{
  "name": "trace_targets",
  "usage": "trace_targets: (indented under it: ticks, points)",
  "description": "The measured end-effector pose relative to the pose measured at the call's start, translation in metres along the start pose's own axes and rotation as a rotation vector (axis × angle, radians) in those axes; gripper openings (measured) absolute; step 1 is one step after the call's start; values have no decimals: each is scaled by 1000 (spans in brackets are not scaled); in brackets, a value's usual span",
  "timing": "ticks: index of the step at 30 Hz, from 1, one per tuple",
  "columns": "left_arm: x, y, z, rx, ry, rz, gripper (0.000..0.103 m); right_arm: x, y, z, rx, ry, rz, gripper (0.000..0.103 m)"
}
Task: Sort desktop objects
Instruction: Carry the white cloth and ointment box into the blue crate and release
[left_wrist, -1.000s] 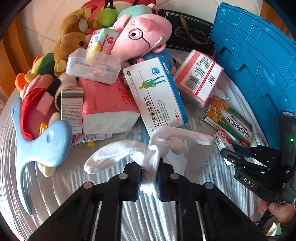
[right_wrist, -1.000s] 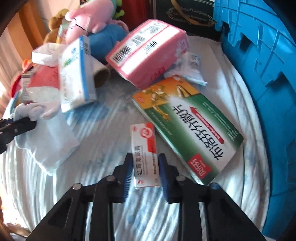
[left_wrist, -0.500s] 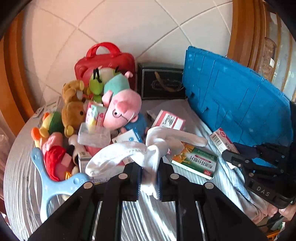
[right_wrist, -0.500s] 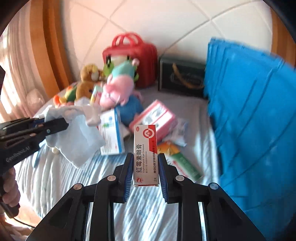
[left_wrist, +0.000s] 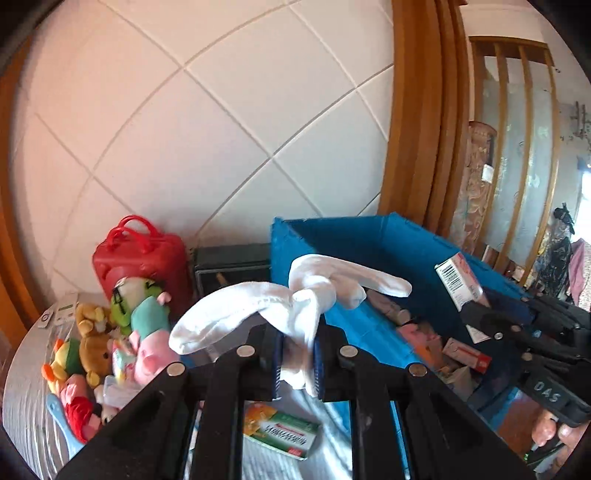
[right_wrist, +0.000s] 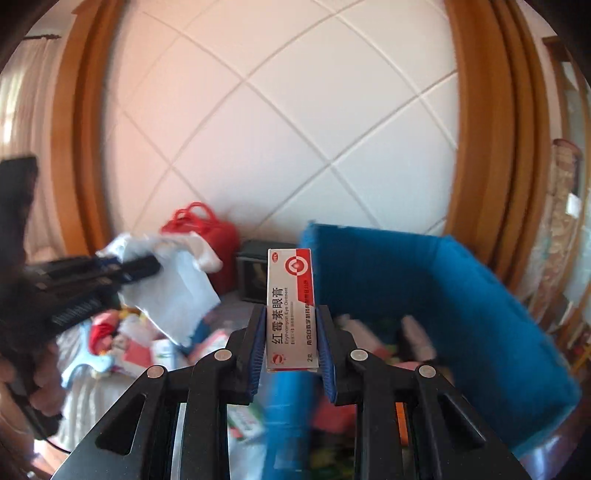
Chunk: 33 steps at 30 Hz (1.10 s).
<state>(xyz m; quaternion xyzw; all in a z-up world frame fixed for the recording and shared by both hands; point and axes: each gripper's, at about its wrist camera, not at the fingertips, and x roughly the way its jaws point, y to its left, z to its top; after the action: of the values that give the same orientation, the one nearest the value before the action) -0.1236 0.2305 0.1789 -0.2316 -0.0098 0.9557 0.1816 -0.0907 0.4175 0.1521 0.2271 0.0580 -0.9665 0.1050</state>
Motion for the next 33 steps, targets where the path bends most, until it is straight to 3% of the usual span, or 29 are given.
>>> trace_targets:
  ticks: [4, 8, 14, 18, 22, 27, 29, 31, 33]
  points:
    - [24, -62, 33, 30, 36, -85, 13, 5, -70, 1, -4, 69, -116, 26]
    - [76, -138, 42, 139, 165, -94, 13, 20, -130, -16, -6, 174, -171, 26]
    - [162, -217, 1, 231, 478, -136, 13, 44, -201, -54, 4, 330, -199, 26]
    - [188, -238, -23, 228, 576, -127, 13, 59, -229, -70, -9, 402, -193, 26]
    - [194, -249, -29, 239, 575, -83, 13, 74, -248, -81, 6, 426, -177, 26]
    - [193, -254, -23, 247, 524, -47, 13, 78, -262, -78, 9, 406, -183, 26]
    - [192, -254, -21, 238, 501, -28, 14, 82, -268, -78, 37, 424, -146, 26]
    - [193, -253, -18, 229, 489, 1, 19, 85, -270, -77, 36, 430, -135, 26]
    - [191, -251, -17, 227, 465, 24, 38, 85, -267, -79, 2, 436, -161, 27]
